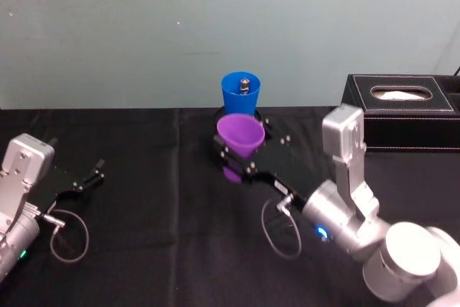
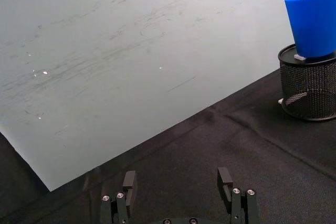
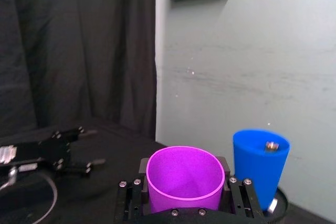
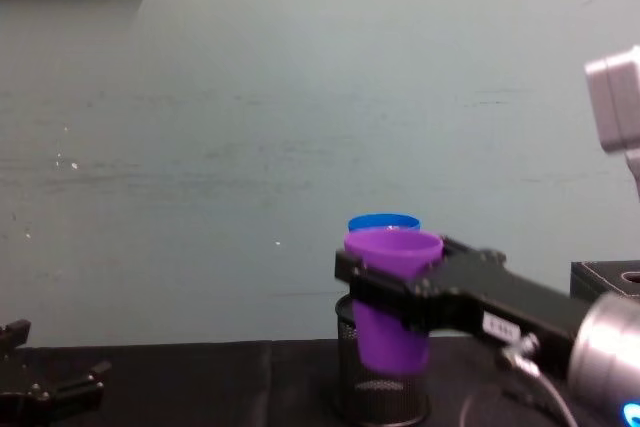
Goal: Pick up one cup with a gripper and tap it against the other cup.
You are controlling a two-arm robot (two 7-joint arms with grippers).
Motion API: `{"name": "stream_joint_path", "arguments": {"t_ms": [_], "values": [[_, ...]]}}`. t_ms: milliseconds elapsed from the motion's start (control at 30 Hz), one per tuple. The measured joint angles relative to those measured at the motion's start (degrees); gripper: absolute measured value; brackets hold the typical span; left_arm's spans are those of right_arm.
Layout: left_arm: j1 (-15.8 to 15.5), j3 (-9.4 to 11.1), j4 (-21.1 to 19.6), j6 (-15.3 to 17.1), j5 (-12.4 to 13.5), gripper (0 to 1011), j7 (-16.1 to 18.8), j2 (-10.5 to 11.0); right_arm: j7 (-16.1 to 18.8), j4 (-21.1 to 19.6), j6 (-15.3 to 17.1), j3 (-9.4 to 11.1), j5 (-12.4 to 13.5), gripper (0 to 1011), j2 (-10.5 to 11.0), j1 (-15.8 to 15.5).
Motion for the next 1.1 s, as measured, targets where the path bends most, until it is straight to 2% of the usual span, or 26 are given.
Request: {"name": "stream_joint_path", "arguments": {"t_ms": [167, 300, 633, 1100], "values": [[0.0, 0.0, 0.0, 0.0, 0.0, 1000, 0.0, 0.0, 0.1, 0.3, -2.5, 0.1, 0.3, 743, 0.3, -3.3], [0.0, 0.0, 0.0, 0.0, 0.0, 1000, 0.0, 0.0, 0.3, 1.8, -4.0, 0.3, 0.4, 743, 0.2, -4.6], [0.0, 0.0, 0.0, 0.0, 0.0, 1000, 0.0, 0.0, 0.3, 6.0, -7.5, 1.2, -0.1, 743, -1.0, -6.1], [0.0, 0.0, 0.0, 0.0, 0.0, 1000, 0.0, 0.0, 0.3, 9.7, -9.5, 2.0, -1.1, 743, -2.6, -6.8]]}}
